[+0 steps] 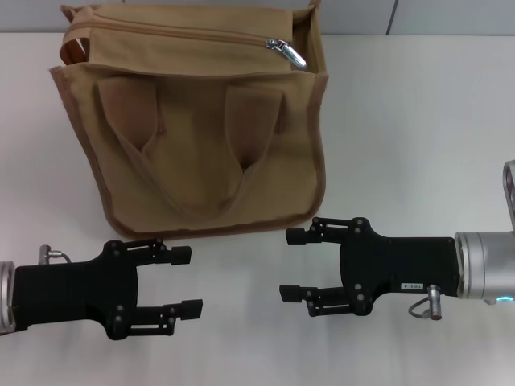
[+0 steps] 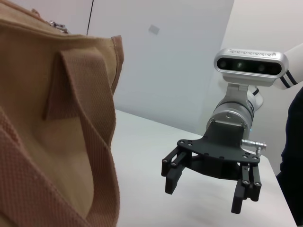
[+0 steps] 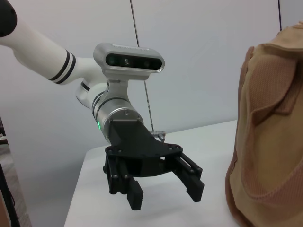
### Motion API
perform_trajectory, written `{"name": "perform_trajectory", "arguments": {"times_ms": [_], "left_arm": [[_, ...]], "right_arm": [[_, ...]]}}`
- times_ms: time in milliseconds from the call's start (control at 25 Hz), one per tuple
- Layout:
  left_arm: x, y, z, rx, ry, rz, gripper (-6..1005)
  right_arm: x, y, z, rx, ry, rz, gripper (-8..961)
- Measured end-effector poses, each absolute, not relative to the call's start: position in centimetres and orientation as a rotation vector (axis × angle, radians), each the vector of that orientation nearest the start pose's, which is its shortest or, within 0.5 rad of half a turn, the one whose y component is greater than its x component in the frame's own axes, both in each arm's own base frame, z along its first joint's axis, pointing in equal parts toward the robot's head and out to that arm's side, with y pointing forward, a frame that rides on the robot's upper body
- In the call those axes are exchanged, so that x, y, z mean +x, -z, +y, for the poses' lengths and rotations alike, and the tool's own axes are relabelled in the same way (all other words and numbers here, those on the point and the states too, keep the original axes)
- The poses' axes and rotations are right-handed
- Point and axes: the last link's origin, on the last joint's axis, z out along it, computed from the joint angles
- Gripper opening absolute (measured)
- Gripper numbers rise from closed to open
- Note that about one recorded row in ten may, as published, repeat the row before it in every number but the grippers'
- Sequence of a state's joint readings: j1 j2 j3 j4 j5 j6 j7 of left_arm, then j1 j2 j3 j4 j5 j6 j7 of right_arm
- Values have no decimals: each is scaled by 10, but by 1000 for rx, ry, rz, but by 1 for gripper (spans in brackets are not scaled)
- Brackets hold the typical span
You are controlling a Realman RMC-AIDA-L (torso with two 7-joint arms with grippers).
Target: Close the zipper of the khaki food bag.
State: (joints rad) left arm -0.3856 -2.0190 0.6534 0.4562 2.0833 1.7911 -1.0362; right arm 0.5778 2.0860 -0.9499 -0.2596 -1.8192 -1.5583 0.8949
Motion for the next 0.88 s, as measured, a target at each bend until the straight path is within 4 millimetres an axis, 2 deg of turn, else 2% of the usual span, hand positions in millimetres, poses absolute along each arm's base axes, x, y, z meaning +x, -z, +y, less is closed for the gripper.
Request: {"name": "perform_trajectory", "arguments": {"times_ms": [880], "left_arm": [[-307, 11, 242, -2896, 813, -498, 772]], "right_arm": [[245, 79, 279, -2947, -879, 267, 770]]}}
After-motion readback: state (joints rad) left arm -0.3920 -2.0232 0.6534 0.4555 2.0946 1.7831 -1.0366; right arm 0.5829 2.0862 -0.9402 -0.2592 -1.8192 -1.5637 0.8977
